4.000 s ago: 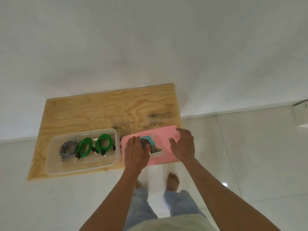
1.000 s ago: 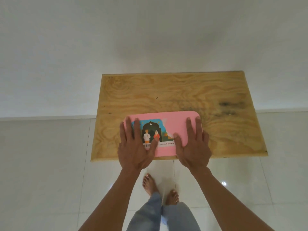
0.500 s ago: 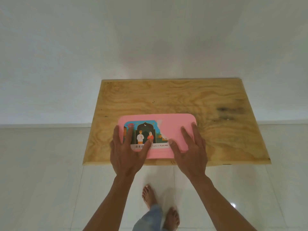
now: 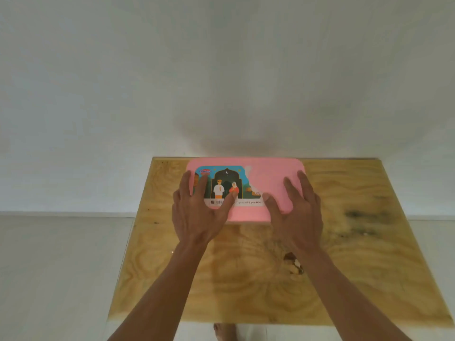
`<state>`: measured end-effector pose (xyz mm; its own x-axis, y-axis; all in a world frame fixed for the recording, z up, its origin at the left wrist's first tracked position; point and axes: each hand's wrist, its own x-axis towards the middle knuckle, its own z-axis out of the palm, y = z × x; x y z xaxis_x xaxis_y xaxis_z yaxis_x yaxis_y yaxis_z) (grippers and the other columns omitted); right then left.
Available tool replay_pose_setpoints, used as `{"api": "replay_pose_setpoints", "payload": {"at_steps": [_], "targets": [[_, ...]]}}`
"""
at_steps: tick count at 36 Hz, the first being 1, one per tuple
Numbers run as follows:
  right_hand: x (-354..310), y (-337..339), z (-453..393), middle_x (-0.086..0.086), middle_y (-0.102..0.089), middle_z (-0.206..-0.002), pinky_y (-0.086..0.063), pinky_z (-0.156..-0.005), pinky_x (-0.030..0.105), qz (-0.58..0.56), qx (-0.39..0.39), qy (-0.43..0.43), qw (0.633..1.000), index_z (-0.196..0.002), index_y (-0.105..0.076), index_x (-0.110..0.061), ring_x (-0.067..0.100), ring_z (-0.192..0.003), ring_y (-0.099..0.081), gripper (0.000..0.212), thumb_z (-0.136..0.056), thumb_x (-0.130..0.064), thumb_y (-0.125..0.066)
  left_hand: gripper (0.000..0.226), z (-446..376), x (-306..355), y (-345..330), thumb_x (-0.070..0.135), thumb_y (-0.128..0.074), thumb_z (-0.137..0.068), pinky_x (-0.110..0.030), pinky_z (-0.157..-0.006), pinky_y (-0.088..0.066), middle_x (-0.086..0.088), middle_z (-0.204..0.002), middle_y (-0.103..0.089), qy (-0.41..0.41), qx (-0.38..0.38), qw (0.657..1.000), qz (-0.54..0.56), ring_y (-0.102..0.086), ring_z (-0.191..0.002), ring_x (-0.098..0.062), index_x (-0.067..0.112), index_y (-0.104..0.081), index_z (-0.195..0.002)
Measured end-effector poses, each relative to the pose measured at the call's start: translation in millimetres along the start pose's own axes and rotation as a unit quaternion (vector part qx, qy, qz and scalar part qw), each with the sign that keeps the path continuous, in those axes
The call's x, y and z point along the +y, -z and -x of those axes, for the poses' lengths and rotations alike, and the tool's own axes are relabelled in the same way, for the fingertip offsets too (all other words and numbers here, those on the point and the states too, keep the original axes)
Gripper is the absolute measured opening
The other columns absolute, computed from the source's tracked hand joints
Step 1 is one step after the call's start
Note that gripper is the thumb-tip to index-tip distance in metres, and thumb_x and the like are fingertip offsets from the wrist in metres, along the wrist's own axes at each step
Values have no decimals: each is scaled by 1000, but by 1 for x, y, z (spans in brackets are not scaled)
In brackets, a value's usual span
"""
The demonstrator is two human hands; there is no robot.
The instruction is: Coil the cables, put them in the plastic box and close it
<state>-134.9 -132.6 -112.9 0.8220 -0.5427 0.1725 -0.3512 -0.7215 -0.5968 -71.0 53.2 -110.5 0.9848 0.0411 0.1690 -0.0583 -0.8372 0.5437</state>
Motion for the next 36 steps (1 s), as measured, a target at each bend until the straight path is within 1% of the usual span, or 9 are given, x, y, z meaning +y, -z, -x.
{"api": "replay_pose_setpoints", "payload": {"at_steps": [4,7,11,15,18,21,26,30,36], "targets": [[-5,-16,-37,-8,-28,-160,-38,-104,33,4,-15,-8,1000,-141,-54,-19,22,-140,-35,64,-87,-52,-65,81,-39,3,-16,79,-59,-74,-46,-95,-49,-1,-157,-33,-5,-4,1000,4,-44,-131,-30,31,-52,-139],[-6,-27,-53,-8,-29,-160,-43,-101,38,0,-13,-15,1000,-142,-52,-20,24,-138,-34,64,-88,-53,-64,82,-57,2,-28,79,-58,-74,-46,-93,-50,-1,-157,-34,-8,-6,1000,4,-43,-131,-31,30,-52,-139],[-2,-39,-58,-4,-36,-157,-50,-90,39,17,16,-5,1000,-140,-54,-21,27,-133,-40,64,-87,-56,-59,79,-60,0,-40,79,-56,-75,-44,-86,-52,-1,-155,-39,-22,16,1000,-15,-46,-126,-31,30,-53,-137],[-1,-46,-58,-1,-41,-155,-54,-84,39,39,44,13,998,-139,-55,-23,30,-128,-46,63,-86,-57,-54,78,-57,-1,-45,76,-53,-82,-47,-99,-43,-5,-159,-36,-33,21,998,-46,-36,-142,-30,26,-50,-142],[2,-49,-58,1,-39,-157,-53,-90,44,63,43,24,997,-142,-52,-23,36,-132,-44,63,-89,-56,-51,81,-56,-1,-47,76,-39,-88,-49,-113,-28,-6,-164,-27,-49,4,995,-83,-17,-153,-25,24,-41,-150],[3,-48,-57,3,-36,-158,-50,-97,47,84,30,32,996,-145,-48,-22,37,-140,-37,64,-91,-57,-47,81,-55,-3,-47,74,-35,-90,-53,-119,-20,-6,-165,-22,-48,-15,995,-87,-12,-154,-24,24,-34,-154],[2,-45,-58,4,-36,-158,-48,-99,48,84,7,21,996,-145,-48,-22,36,-142,-35,63,-92,-55,-48,79,-55,-3,-45,73,-35,-90,-55,-117,-25,-6,-164,-25,-44,-32,993,-101,-15,-153,-23,24,-35,-152],[-1,-39,-58,1,-28,-162,-45,-103,48,93,-33,16,995,-149,-41,-26,35,-145,-28,66,-92,-59,-40,80,-55,0,-40,74,-32,-90,-56,-117,-22,-5,-166,-21,-41,-54,992,-109,-11,-154,-23,25,-32,-153],[-8,-21,-58,-5,-3,-167,-21,-118,55,98,-125,-17,987,-156,-19,-31,26,-153,-3,70,-96,-64,-32,83,-54,8,-23,77,-21,-92,-58,-121,-3,-1,-168,-4,-36,-127,983,-125,4,-154,-21,26,-15,-157]]}}
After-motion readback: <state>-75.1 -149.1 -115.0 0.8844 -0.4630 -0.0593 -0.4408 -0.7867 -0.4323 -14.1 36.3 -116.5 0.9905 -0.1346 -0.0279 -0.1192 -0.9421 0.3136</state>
